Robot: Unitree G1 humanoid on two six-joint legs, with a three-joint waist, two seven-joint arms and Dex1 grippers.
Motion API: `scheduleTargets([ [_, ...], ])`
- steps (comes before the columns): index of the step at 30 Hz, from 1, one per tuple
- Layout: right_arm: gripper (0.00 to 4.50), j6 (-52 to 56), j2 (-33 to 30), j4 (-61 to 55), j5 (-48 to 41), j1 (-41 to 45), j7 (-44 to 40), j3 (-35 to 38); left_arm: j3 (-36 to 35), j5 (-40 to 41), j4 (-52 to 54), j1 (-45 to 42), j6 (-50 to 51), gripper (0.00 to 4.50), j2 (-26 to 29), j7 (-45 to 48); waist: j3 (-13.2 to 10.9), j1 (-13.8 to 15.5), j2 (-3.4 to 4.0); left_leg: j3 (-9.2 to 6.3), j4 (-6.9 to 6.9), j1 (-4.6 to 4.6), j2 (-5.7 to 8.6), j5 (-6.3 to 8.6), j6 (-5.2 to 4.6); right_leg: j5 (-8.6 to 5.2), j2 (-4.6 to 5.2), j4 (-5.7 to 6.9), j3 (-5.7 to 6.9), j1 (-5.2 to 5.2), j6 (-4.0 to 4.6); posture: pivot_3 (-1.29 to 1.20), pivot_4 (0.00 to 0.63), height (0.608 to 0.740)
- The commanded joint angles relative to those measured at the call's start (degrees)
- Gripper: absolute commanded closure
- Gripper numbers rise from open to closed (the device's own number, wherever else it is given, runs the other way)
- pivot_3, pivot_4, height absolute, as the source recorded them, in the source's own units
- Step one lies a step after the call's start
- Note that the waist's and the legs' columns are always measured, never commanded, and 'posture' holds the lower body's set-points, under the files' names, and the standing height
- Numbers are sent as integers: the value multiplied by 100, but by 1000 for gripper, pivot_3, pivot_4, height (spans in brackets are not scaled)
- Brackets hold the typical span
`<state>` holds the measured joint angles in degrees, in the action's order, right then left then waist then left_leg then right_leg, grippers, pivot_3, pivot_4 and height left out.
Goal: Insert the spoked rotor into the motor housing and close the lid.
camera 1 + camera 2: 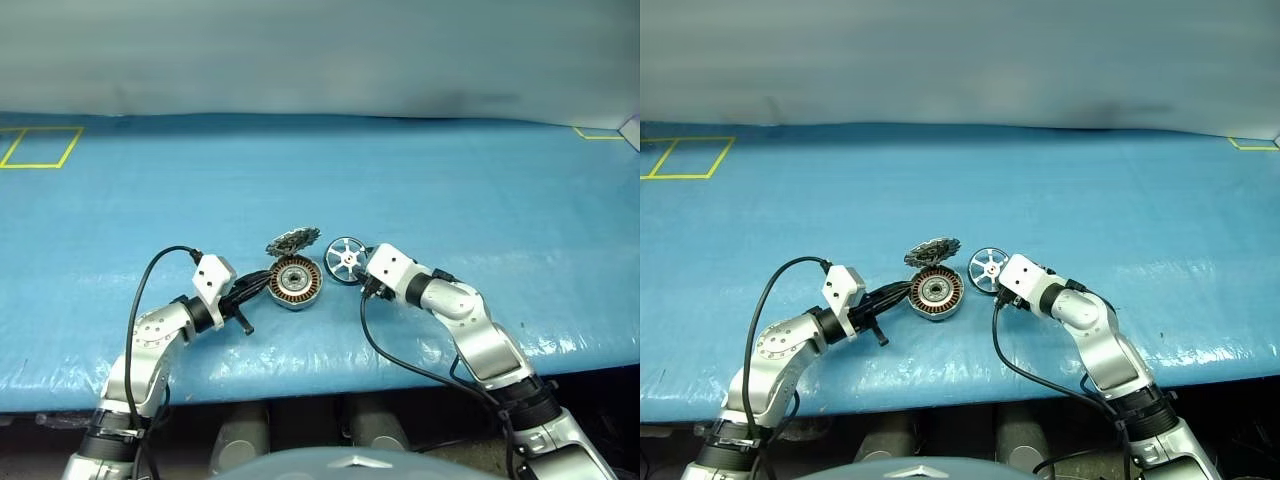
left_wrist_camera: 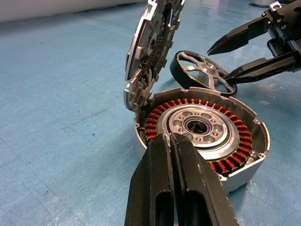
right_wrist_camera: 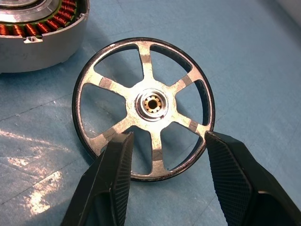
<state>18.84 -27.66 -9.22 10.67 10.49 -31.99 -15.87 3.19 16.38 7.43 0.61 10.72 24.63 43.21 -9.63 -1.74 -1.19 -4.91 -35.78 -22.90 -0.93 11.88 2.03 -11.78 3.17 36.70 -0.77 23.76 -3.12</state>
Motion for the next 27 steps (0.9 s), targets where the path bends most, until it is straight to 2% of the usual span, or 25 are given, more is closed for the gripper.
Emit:
scheduleTargets([
  [1, 1922, -53, -50, 169, 160, 55, -83, -181, -28, 28, 96, 6, -95, 4419, -40, -23, 0, -4, 0, 0, 0, 0, 0, 0, 0, 0, 0, 0, 0, 0, 0, 0, 150, 740],
  [16, 1922, -20, -91, 307, 261, 216, -476, -439, -30, 6, 87, 26, -99, 4419, -57, -78, 0, -38, -1, 1, -1, 3, -1, 0, 0, 0, -1, 1, 0, -2, 0, 0, 150, 740],
  [20, 2835, -6, -74, 319, 209, 190, -524, -429, -29, 1, 78, 13, -93, 4419, -52, -81, 0, -37, -1, 1, -1, 3, -1, 0, 0, 0, -1, 1, 0, -2, 0, 0, 150, 740],
  [25, 4478, 19, -46, 327, 209, 184, -557, -406, -25, -9, 68, -19, -90, 4419, -38, -71, 0, -30, -1, 1, -2, 3, -1, 0, 0, 0, 0, 1, 0, -3, 0, 0, 150, 740],
  [27, 4478, 34, -46, 324, 220, 182, -564, -411, -24, -9, 66, -20, -88, 4419, -32, -64, 0, -32, -1, 1, -1, 2, 0, 0, 0, 0, 0, 0, 0, -3, 0, 0, 150, 740],
])
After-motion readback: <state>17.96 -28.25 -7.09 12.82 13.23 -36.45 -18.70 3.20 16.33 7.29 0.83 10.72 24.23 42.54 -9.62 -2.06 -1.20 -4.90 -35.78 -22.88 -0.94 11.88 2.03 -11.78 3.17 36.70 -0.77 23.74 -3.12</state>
